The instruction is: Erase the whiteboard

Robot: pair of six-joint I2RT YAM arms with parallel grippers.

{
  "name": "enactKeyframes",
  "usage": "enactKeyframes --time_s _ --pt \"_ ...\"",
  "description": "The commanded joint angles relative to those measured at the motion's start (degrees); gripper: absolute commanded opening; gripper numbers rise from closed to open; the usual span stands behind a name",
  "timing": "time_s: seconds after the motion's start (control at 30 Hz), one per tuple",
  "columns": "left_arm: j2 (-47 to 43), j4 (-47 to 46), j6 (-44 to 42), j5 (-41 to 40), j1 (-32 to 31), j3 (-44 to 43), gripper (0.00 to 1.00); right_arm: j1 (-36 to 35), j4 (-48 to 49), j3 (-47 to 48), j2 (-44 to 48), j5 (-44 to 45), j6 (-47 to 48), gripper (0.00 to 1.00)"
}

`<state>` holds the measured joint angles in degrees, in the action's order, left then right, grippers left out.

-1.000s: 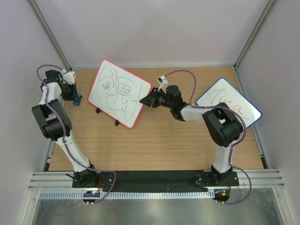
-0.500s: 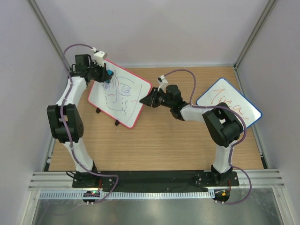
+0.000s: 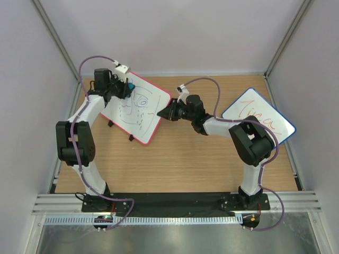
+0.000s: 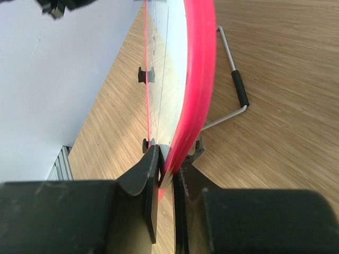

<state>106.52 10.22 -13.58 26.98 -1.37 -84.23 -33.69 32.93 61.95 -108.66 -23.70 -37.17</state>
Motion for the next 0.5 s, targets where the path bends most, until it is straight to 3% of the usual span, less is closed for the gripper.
enactKeyframes --time_s 0.0,0.23,0.47 --pt "-4.0 -1.4 -2.3 2.6 -5.4 5.7 0.00 -1.2 -3.4 1.8 -0.6 1.0 6.3 0.01" --pt "-6.2 -2.3 -3.3 1.3 -7.8 9.4 0.00 -1.3 -4.4 1.7 -0.2 1.1 6.9 0.01" --pt "-0.7 -3.0 -2.4 -3.2 -2.2 3.6 0.00 -1.4 -5.5 1.3 0.5 1.3 7.6 0.01"
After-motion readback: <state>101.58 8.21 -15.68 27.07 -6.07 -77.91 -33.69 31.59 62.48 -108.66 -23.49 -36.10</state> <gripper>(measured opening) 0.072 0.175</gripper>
